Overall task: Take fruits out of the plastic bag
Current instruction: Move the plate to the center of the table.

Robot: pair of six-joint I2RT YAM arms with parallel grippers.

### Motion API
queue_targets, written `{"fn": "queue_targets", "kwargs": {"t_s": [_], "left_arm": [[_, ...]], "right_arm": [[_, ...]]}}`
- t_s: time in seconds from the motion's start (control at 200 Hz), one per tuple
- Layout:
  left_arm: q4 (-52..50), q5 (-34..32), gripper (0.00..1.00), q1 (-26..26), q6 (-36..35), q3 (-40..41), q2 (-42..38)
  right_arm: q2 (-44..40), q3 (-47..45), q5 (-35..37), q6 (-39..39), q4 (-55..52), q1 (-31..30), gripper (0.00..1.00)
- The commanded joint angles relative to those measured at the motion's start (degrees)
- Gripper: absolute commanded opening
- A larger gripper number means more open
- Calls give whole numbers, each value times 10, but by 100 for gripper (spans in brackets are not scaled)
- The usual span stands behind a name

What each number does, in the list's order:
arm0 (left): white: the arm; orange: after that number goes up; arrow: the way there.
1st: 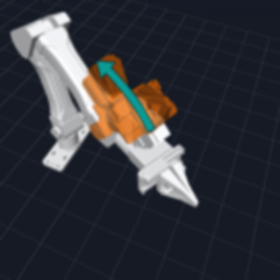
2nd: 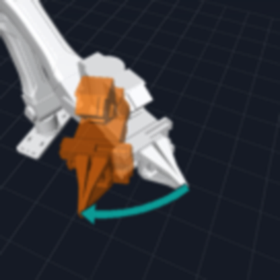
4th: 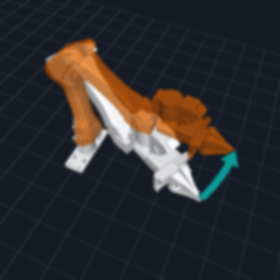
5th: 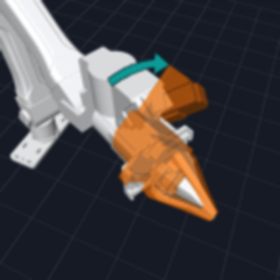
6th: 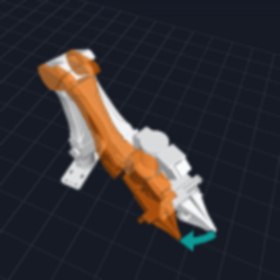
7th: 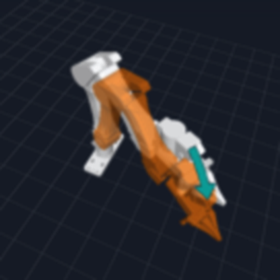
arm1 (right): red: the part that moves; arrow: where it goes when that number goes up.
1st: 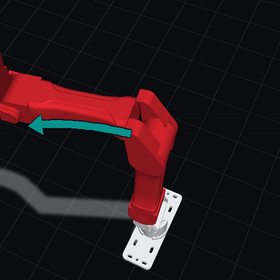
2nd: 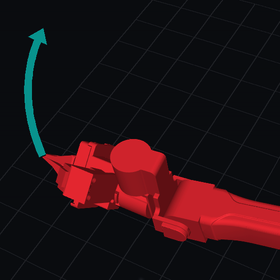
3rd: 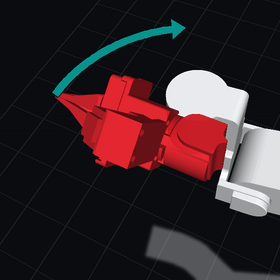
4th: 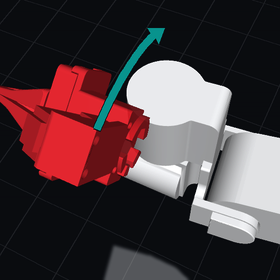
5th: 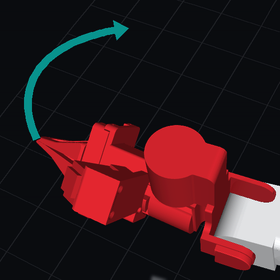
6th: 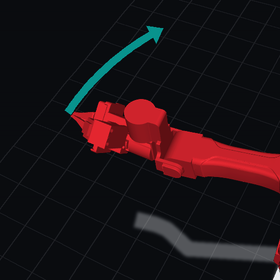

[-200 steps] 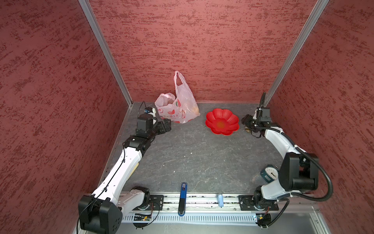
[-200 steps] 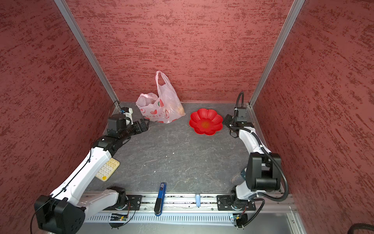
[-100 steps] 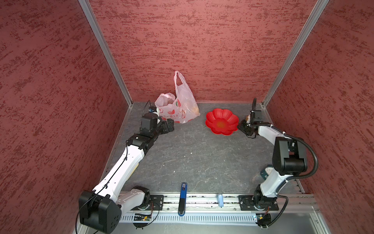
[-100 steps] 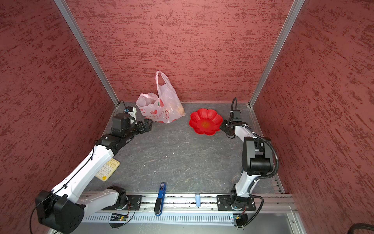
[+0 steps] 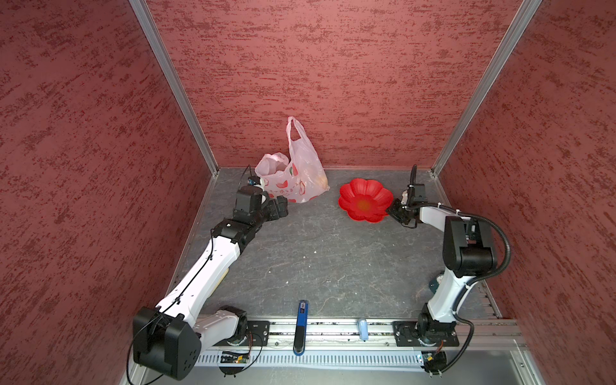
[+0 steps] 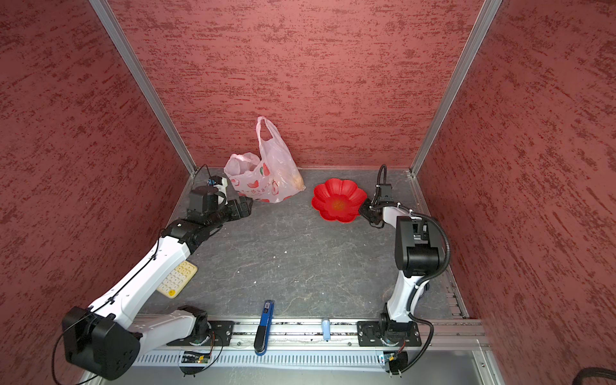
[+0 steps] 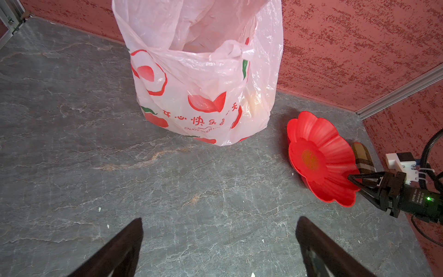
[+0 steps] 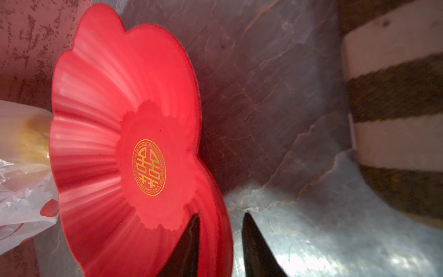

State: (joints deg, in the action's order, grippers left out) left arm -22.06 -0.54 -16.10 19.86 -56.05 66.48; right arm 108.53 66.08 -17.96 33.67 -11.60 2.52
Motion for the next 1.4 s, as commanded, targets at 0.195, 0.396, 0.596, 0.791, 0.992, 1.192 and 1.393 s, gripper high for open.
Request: {"fn": "queue_targets", "kwargs": {"t_s": [0.195, 0.396, 0.596, 0.791, 0.992, 1.192, 1.393], "left_arm": [[5, -6, 99, -3, -5, -12, 1], [1, -7, 99, -4, -4, -7, -19], [-9, -9, 99, -4, -5, 3, -44], [-17, -5, 99, -3, -6, 6, -63], [-30, -3, 99, -3, -10, 3, -78], [-33, -7, 99, -2, -10, 2, -85], [-47, -12, 99, 3, -16, -27, -65]], "right_arm": [[-12, -4, -9, 11, 26, -7, 9], [-34, -21, -9, 5, 10, -8, 0], [-82, -56, -17, -11, -41, -8, 0], [-217, -162, 4, 2, -90, -17, 0], [-382, -266, 48, 31, -158, -17, 0], [-440, -331, 48, 51, -158, -17, 0], [-398, -355, 40, 51, -119, -17, 0]]}}
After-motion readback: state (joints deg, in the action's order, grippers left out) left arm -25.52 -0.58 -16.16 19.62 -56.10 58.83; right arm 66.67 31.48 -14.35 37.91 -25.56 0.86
